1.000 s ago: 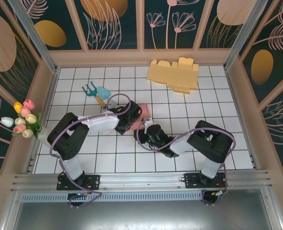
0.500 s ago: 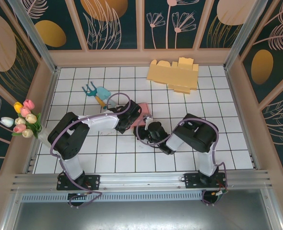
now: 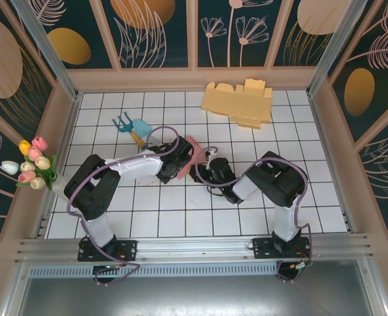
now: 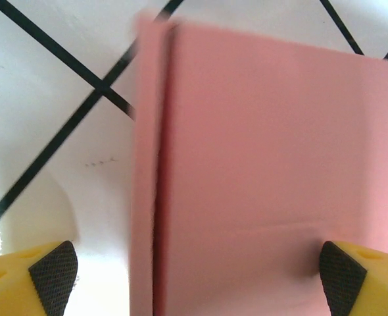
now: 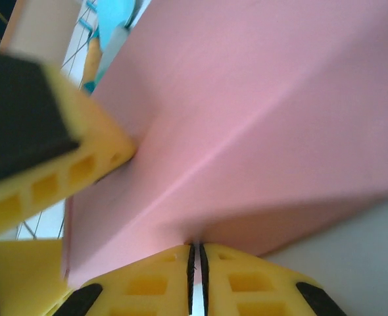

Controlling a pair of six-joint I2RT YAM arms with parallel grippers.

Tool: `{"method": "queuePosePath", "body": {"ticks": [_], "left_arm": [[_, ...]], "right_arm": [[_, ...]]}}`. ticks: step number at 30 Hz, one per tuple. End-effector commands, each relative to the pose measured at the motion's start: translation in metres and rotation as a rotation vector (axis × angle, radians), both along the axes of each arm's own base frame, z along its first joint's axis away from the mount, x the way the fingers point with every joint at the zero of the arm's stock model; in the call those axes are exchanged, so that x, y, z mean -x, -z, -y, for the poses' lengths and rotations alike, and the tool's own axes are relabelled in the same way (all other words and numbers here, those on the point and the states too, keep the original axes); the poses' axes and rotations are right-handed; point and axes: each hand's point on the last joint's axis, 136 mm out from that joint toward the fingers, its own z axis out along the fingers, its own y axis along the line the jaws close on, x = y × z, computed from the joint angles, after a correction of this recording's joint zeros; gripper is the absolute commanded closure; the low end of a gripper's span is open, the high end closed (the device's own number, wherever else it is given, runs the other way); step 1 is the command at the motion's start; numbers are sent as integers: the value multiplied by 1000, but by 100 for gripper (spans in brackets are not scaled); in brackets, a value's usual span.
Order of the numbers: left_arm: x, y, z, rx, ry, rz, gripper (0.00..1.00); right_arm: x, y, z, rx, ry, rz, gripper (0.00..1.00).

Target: Fold the paper box

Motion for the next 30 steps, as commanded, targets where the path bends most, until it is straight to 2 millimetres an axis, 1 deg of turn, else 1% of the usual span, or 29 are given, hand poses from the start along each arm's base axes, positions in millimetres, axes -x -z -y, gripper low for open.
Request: {"method": "queuePosePath", "body": {"ticks": [1, 5, 8, 10, 11, 12, 14, 15, 17, 19, 20, 21, 24, 26, 27, 30], "left_arm": [[56, 28, -38, -206, 91, -239, 5], [41, 10, -35, -211, 113, -160, 5], [20, -14, -24, -206, 177, -55, 5], [4, -36, -26, -243, 190, 31, 5], [-3, -42, -27, -270, 199, 68, 5], [-12, -63, -27, -272, 210, 146, 5], [-26, -88, -28, -301, 242, 263, 5], [-33, -102, -28, -316, 266, 325, 5], [-44, -123, -27, -332, 325, 433, 6], [-53, -141, -16, -320, 434, 555, 5], [-57, -143, -13, -317, 470, 586, 2], [-62, -142, -11, -308, 503, 608, 2], [-82, -123, -10, -270, 571, 565, 2], [-92, -108, -9, -242, 606, 526, 2], [-96, -100, -9, -223, 616, 507, 2], [-104, -87, -9, -175, 625, 497, 4]], "right_arm": [[-12, 16, 30, 54, 80, -61, 84], [-7, 7, 32, 72, 46, -42, 83], [-5, 0, 39, 137, 43, -26, 82], [-8, -5, 49, 206, 58, -20, 83], [-9, -7, 54, 238, 56, -18, 83], [-10, -8, 59, 265, 57, -22, 84], [-14, -12, 69, 281, 61, -31, 86], [-16, -15, 73, 275, 65, -36, 91], [-18, -18, 77, 252, 63, -44, 100], [-21, -20, 76, 224, 42, -56, 100], [-22, -20, 74, 215, 29, -61, 100], [-23, -18, 72, 209, 18, -71, 100], [-26, -15, 64, 188, -7, -89, 100], [-28, -11, 61, 182, -14, -99, 100], [-28, -8, 60, 181, -15, -104, 100], [-33, -1, 57, 179, -21, -121, 100]]}}
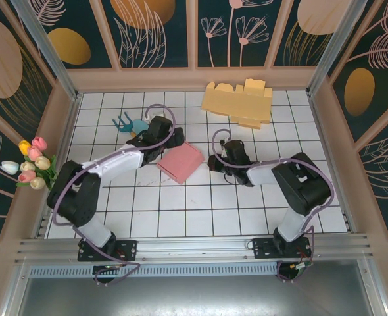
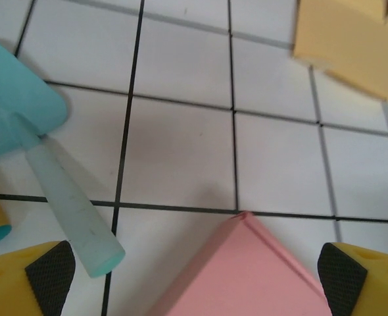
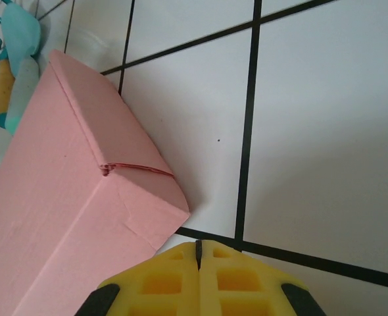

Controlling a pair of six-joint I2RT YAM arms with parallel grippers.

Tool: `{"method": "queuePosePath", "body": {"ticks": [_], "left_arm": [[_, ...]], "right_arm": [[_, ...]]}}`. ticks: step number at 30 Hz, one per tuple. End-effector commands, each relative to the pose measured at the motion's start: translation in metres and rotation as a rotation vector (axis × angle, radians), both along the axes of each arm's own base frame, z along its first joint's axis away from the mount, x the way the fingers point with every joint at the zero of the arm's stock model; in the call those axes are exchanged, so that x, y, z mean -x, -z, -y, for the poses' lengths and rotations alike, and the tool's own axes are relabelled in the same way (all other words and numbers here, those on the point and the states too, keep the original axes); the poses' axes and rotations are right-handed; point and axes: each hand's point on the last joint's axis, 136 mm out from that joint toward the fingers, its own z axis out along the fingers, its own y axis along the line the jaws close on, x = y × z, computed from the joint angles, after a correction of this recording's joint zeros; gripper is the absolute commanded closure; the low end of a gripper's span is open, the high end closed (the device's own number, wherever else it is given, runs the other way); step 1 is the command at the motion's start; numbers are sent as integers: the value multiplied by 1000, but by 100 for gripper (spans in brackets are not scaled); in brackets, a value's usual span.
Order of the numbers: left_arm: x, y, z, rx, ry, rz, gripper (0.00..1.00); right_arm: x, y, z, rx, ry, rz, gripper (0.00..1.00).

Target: Fold the paper box

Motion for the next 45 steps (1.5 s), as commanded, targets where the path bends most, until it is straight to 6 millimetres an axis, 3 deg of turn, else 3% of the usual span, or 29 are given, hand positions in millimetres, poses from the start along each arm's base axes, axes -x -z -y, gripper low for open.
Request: {"method": "queuePosePath", "body": {"ticks": [1, 2, 3, 13, 17, 24, 29, 30, 32, 35, 38, 45], "left_arm": [[-10, -3, 20, 66, 123, 23, 5], [-11, -5, 23, 87, 140, 32, 6], [-12, 11, 28, 90, 158, 4, 7], [-4, 63, 62, 197, 284, -119, 17], [10, 54, 84, 324, 351, -141, 18], [51, 33, 145, 425, 518, -154, 18], [64, 26, 158, 550, 546, -160, 18], [65, 27, 159, 560, 550, -166, 18], [62, 34, 154, 529, 518, -177, 17], [46, 41, 127, 393, 373, -148, 16], [37, 32, 103, 310, 278, -85, 14], [48, 25, 48, 213, 92, -22, 9]], "right_arm": [[-5, 5, -8, -17, -30, -18, 100], [-7, 7, -9, -18, -33, -23, 100], [-8, 9, -11, -18, -37, -29, 100], [-17, 23, -20, 6, -66, -61, 100], [-21, 25, -24, 26, -91, -66, 100], [-27, 24, -34, 11, -120, -60, 100], [-24, 18, -38, -8, -162, -27, 100], [-32, 17, -28, -11, -138, -24, 100], [-30, 17, -27, -15, -146, -28, 100], [-28, 13, -17, 20, -123, -21, 100], [-26, 10, 6, 97, -54, -11, 100], [0, -14, 34, 117, -6, 20, 100]]}}
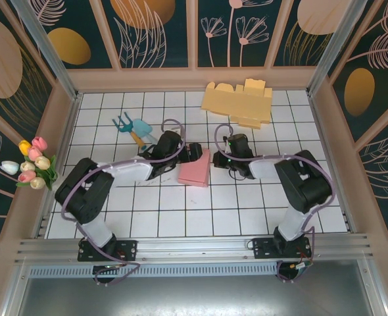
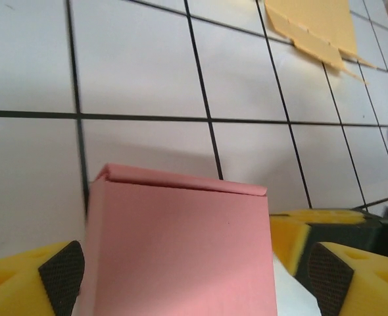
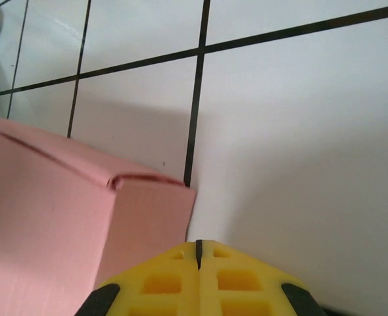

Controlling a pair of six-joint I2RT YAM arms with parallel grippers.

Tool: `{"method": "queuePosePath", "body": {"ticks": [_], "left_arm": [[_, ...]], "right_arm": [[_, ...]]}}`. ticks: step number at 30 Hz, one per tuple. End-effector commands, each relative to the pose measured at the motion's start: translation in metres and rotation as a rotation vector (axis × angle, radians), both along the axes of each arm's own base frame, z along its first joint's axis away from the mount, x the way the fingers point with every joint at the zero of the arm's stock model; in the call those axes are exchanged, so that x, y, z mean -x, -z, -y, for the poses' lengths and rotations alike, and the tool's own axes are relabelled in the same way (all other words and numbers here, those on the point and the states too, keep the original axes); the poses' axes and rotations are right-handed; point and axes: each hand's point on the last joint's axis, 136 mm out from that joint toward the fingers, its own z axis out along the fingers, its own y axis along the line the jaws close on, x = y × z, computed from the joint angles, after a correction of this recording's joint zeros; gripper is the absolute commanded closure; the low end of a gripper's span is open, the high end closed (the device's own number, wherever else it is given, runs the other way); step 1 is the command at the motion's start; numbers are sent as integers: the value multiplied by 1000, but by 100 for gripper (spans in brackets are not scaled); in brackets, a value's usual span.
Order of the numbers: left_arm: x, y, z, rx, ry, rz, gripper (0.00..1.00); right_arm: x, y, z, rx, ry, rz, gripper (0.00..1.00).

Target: Fold the paper box

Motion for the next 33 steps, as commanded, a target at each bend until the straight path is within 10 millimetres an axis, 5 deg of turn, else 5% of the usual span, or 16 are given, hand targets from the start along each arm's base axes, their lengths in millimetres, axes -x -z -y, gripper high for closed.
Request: {"method": "queuePosePath", "body": {"ticks": [1, 4, 14, 25, 33], "left_arm": [[4, 5, -38, -72, -141, 10, 9], [19, 12, -51, -70, -152, 5, 9], [62, 20, -32, 116, -12, -43, 13], [69, 23, -26, 120, -7, -50, 14], [70, 31, -10, 153, 15, -77, 14]], "right_arm": [[19, -15, 9, 3, -4, 21, 100], [43, -22, 11, -31, -13, -1, 100], [99, -19, -17, -73, -143, -14, 100], [106, 3, -31, -73, -171, -47, 100], [107, -5, -59, -148, -223, -36, 100]]}}
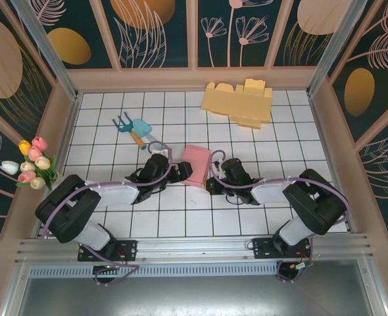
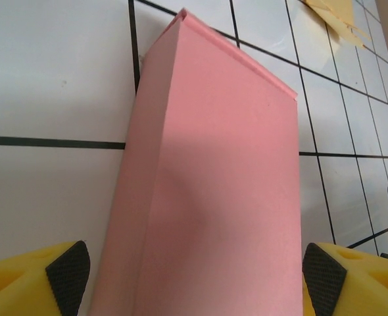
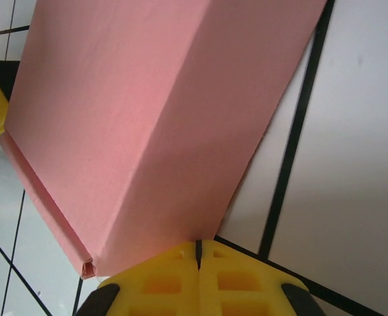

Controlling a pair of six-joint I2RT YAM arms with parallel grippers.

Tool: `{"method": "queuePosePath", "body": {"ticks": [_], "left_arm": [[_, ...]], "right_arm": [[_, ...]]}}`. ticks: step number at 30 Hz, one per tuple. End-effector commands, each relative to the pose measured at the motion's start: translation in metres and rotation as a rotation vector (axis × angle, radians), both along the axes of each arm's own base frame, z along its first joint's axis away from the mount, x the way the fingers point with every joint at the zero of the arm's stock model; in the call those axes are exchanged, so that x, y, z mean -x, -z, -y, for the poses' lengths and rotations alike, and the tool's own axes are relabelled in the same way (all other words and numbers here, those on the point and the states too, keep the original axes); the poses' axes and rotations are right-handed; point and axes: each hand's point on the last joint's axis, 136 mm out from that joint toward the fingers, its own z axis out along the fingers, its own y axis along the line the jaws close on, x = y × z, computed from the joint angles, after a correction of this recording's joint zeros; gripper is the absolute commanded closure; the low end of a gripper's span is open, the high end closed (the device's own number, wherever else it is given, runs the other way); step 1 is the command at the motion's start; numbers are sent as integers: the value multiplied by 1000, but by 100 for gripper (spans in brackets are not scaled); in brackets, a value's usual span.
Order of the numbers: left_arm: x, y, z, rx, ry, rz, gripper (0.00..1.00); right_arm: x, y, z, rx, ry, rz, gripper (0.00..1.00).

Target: Fold the paper box

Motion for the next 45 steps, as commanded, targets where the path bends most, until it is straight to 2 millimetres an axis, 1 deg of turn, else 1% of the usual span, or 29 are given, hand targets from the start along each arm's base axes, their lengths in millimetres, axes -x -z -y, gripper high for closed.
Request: {"method": "queuePosePath", "body": {"ticks": [1, 3, 6, 12, 15, 18, 21, 24, 26, 28, 30, 31, 33, 34, 35, 36, 38, 40, 41, 43, 45], "left_arm": [[-2, 3, 13, 29, 14, -15, 14], [-1, 7, 19, 49, 28, -32, 14], [2, 8, 27, 111, 42, -53, 14], [9, -7, 46, 181, 79, -46, 15], [13, -17, 53, 202, 96, -35, 15], [12, -18, 47, 172, 71, -25, 14], [1, -19, 26, 73, -23, 9, 14], [-16, -25, -11, -23, -170, 46, 12], [-27, -30, -40, -73, -272, 64, 10], [-32, -32, -65, -125, -353, 74, 9], [-31, -34, -83, -178, -413, 82, 7], [-29, -35, -91, -192, -438, 81, 7], [-20, -34, -100, -171, -470, 70, 7], [-14, -33, -101, -138, -475, 59, 7], [-9, -32, -102, -104, -486, 40, 7], [-3, -30, -102, -60, -499, 11, 7], [7, -29, -98, 6, -518, -35, 8], [16, -29, -90, 44, -534, -74, 9], [20, -29, -84, 57, -529, -88, 9], [26, -28, -68, 112, -509, -140, 9], [29, -25, -52, 168, -471, -188, 10]], "right_arm": [[-7, -20, -23, -95, -23, 36, 100], [-8, -27, -30, -121, -33, 54, 100], [-8, -37, -40, -162, -46, 77, 100], [-10, -49, -64, -272, -60, 88, 100], [-16, -51, -66, -308, -21, 94, 100], [-18, -54, -66, -323, 8, 104, 100], [-15, -54, -58, -307, 40, 122, 100], [-16, -43, -36, -186, 104, 145, 97], [-17, -40, -19, -93, 130, 177, 90], [-20, -39, 2, 0, 183, 217, 83], [-23, -48, 22, 59, 238, 278, 77], [-24, -55, 31, 84, 256, 315, 68], [-30, -74, 42, 119, 279, 393, 52], [-36, -86, 47, 147, 290, 434, 44], [-42, -95, 49, 171, 287, 461, 40], [-50, -102, 49, 192, 265, 476, 39], [-69, -118, 43, 203, 202, 496, 38], [-85, -135, 23, 181, 76, 524, 39], [-91, -136, 13, 179, 6, 537, 38], [-107, -128, -2, 210, -114, 538, 38], [-126, -111, -11, 252, -179, 490, 38]]}}
